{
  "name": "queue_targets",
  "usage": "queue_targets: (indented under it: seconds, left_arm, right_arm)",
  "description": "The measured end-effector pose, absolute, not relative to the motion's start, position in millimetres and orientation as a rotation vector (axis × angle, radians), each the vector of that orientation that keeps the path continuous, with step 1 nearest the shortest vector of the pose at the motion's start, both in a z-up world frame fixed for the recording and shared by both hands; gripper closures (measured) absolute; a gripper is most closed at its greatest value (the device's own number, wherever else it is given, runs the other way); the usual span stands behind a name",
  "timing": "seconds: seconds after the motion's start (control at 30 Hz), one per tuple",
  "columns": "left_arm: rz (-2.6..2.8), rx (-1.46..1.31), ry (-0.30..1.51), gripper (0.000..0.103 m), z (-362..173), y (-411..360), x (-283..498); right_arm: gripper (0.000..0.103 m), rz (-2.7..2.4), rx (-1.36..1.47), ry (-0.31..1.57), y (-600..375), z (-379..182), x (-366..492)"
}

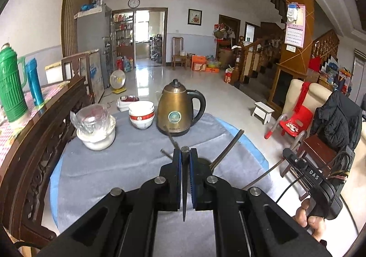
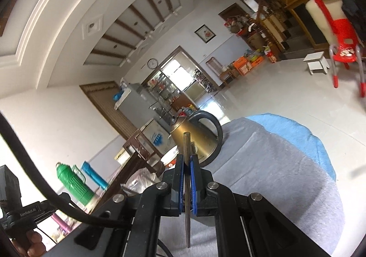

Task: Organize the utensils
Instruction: 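Lower both chopsticks into the grey holder and open both grippers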

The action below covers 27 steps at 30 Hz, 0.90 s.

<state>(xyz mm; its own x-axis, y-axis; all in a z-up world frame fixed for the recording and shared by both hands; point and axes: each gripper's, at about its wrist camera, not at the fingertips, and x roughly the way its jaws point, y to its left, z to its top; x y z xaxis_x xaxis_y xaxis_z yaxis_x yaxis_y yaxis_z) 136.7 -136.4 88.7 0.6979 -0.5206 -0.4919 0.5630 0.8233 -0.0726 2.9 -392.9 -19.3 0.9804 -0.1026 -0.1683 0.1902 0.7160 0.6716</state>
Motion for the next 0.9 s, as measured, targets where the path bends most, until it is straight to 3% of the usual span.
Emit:
queue_targets:
  seconds: [0.9]
  left_arm:
    - [-0.586,0.073,0.272,0.096,127.6,-205.1,160.4]
  right_arm:
    - [0.097,-0.268,0.707,-0.053,-398.4,33.0,17.5]
